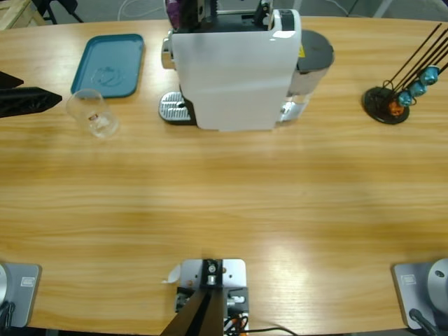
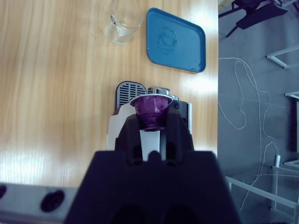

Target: Pour coffee

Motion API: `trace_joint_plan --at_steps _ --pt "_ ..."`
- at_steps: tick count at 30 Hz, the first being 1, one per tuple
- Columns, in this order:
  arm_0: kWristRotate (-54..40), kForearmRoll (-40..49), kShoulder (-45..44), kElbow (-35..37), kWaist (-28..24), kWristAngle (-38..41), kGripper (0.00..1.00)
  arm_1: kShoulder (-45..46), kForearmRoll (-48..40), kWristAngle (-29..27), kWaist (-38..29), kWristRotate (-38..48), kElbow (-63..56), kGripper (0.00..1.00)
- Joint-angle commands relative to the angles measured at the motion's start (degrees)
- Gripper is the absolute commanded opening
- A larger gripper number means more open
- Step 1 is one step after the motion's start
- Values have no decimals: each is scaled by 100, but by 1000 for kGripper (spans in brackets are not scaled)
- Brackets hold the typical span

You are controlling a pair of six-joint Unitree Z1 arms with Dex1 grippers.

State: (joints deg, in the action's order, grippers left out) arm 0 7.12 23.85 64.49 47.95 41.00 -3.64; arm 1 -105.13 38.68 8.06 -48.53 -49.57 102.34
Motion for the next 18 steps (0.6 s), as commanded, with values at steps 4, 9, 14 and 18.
trace_joint_plan --at_steps 4,9,14,18 --pt "-53 67 155 -181 48 92 945 -446 -95 -92 337 -81 58 0" --pt "-53 59 196 -174 46 92 945 -426 -97 -64 485 -97 51 0" --pt "-53 60 196 -172 48 92 945 -535 -125 -8 485 -90 58 0" --pt "-53 60 187 -176 48 92 945 -616 -141 21 485 -88 53 0"
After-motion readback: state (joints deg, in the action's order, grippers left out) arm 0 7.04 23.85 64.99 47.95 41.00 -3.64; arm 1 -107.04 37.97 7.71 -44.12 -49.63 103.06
